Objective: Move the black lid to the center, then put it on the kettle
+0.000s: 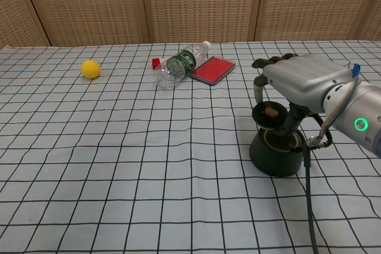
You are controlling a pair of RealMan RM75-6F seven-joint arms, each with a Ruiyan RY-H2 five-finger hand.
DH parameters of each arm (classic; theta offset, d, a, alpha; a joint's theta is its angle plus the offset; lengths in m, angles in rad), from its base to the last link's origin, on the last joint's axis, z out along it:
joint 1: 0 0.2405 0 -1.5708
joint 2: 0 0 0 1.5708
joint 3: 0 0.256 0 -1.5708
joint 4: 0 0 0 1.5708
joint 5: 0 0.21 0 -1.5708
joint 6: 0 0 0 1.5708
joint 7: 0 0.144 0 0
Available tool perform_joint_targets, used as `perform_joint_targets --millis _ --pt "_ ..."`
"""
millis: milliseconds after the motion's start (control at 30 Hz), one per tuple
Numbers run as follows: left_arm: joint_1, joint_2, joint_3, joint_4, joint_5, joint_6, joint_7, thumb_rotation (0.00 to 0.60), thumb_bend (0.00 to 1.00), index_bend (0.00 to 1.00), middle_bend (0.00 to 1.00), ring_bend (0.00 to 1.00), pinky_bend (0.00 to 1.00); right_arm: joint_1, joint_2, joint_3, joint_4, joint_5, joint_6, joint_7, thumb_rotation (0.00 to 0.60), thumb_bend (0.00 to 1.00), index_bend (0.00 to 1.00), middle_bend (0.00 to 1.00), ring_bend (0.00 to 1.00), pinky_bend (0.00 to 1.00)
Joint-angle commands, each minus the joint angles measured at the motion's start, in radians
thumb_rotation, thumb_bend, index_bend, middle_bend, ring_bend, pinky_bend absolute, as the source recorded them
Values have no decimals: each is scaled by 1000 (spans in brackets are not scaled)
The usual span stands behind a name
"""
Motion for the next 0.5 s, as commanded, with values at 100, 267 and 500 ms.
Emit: perform_joint_targets --millis 100,267,500 --pt "3 3 1 -3 5 4 -4 600 159 0 0 0 0 -13 8 -4 -14 24 5 -12 600 485 461 74 0 0" --pt "5 6 3 -7 12 7 -9 600 159 0 0 0 0 -18 11 -6 -25 34 10 -22 600 479 457 70 0 0" --pt "6 8 4 -10 16 7 -10 600 159 0 0 0 0 -24 20 -11 -47 34 19 -37 600 441 446 63 0 0"
